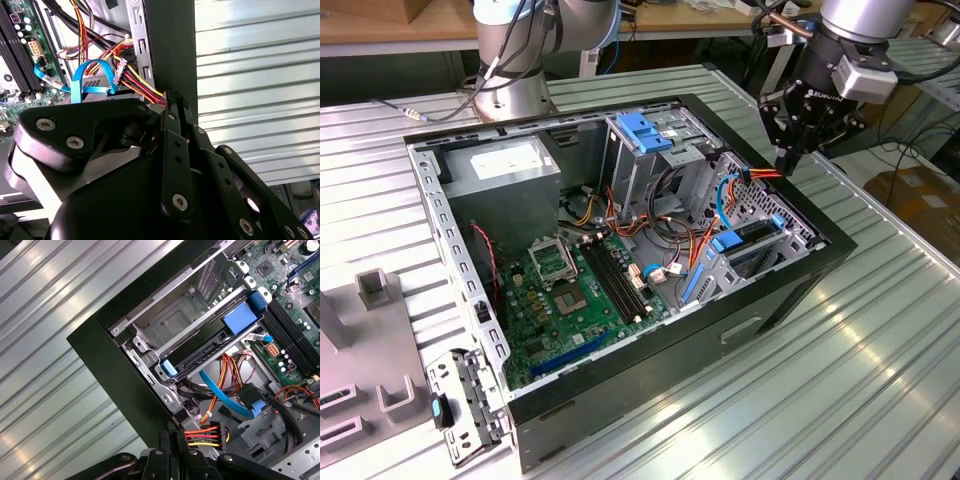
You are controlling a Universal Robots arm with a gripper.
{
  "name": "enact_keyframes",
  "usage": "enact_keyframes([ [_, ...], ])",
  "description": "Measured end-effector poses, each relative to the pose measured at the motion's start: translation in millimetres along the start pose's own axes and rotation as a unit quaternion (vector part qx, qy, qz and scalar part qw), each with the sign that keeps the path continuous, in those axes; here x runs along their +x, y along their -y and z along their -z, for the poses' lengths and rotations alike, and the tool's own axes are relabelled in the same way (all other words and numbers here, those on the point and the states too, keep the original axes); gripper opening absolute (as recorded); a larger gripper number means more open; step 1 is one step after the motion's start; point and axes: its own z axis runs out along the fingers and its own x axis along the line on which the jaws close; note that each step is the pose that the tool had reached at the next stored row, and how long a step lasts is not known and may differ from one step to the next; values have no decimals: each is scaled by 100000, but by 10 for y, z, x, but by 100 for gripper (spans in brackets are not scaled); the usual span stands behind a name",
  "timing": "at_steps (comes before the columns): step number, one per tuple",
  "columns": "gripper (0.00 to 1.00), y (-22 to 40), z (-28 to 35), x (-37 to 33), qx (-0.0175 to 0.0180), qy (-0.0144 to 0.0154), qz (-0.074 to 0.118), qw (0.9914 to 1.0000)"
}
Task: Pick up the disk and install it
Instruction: 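Insert the first disk wire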
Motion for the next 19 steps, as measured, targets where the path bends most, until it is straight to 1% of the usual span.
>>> enact_keyframes([
  [3,16,-13,2,-17,-99,-20,-1225,99992],
  [9,16,-54,6,-68,-181,-32,-2254,99974],
  [12,16,-66,8,-83,-270,-50,-3308,99945],
  [15,16,-68,8,-85,-367,-64,-4568,99895],
  [17,16,-68,8,-85,-484,-85,-5996,99819],
  [19,16,-68,8,-85,-544,-97,-6741,99771],
])
